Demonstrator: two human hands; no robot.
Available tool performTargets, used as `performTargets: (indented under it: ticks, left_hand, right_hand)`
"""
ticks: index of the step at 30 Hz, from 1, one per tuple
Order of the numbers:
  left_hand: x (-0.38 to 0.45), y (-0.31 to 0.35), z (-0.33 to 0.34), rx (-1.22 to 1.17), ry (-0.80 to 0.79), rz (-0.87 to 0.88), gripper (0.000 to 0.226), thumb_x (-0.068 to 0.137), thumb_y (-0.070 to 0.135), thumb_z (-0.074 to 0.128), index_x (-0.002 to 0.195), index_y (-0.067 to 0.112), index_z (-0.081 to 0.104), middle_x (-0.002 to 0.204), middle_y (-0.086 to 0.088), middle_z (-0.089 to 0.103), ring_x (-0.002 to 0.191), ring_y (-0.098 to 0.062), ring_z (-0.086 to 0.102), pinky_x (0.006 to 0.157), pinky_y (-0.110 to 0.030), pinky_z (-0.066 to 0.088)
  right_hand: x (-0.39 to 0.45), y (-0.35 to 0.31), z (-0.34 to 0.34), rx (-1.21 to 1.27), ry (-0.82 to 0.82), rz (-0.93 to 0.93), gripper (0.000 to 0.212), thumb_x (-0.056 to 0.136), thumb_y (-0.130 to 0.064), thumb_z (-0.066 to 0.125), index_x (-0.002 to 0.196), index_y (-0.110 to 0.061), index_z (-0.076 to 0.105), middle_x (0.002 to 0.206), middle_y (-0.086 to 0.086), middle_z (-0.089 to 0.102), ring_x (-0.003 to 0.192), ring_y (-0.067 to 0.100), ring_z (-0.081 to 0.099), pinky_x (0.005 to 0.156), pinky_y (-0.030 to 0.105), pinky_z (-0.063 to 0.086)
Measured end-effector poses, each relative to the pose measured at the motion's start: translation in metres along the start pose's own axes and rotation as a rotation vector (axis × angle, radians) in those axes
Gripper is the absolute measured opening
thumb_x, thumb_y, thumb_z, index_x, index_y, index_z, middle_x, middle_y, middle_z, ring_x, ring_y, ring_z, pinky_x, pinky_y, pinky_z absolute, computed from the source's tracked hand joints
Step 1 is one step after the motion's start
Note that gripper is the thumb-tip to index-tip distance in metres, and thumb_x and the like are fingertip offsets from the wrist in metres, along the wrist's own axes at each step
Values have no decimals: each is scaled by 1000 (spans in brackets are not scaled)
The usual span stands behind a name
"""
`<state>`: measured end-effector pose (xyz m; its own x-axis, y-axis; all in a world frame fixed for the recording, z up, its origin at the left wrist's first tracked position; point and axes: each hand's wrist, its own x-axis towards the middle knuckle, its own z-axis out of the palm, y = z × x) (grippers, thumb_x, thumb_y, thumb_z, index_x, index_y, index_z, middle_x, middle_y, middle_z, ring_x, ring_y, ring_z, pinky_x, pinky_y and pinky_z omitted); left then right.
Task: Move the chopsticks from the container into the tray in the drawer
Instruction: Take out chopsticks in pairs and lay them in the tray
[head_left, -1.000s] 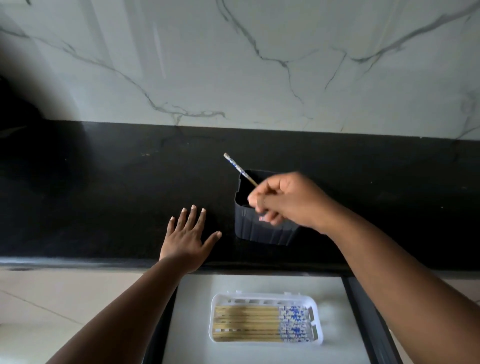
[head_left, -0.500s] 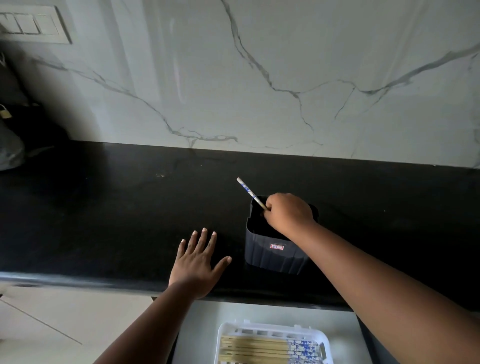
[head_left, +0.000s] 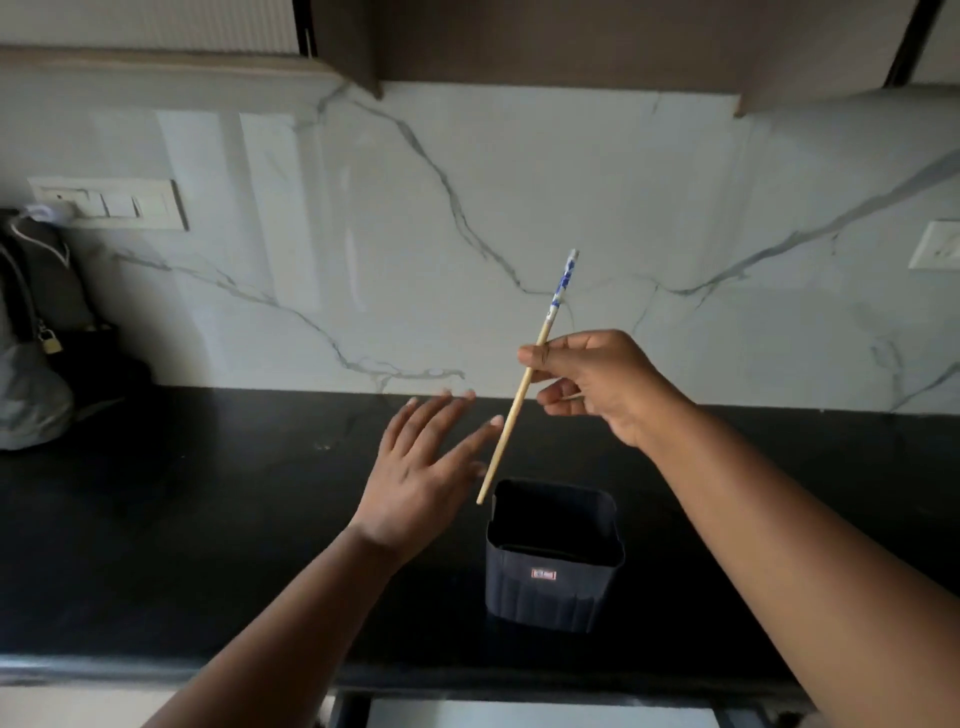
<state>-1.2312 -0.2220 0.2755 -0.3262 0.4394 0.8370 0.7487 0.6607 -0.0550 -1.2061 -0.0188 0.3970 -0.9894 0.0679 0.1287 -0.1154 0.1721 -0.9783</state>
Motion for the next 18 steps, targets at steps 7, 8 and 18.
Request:
performTargets:
  ticks: [7,8,18]
  left_hand:
    - [41,11,-45,-217,161,147,21,88,15,62,107,16,71,111,-2,72,112,-24,64,91,-38,50]
    - [43,12,-48,-277,167,90,18,88,15,62,101,13,74,107,3,72,110,-20,64,90,-37,50]
    - [64,6,-43,-1083,6,-1022,22,85,22,72,83,1,72,67,-5,66,67,-14,58,62,-22,46]
  right_hand:
    - [-21,19,19,272,-183,308,34,66,-43,78,76,-11,73,69,4,71,56,14,66,51,26,56]
    - [-23,23,21,260,-188,318,37,69,-48,75,76,-12,73,69,3,72,56,15,66,52,26,57]
    - [-51,69,33,-248,56,-94,12,77,-31,79,80,-23,71,79,1,72,69,20,65,68,37,55]
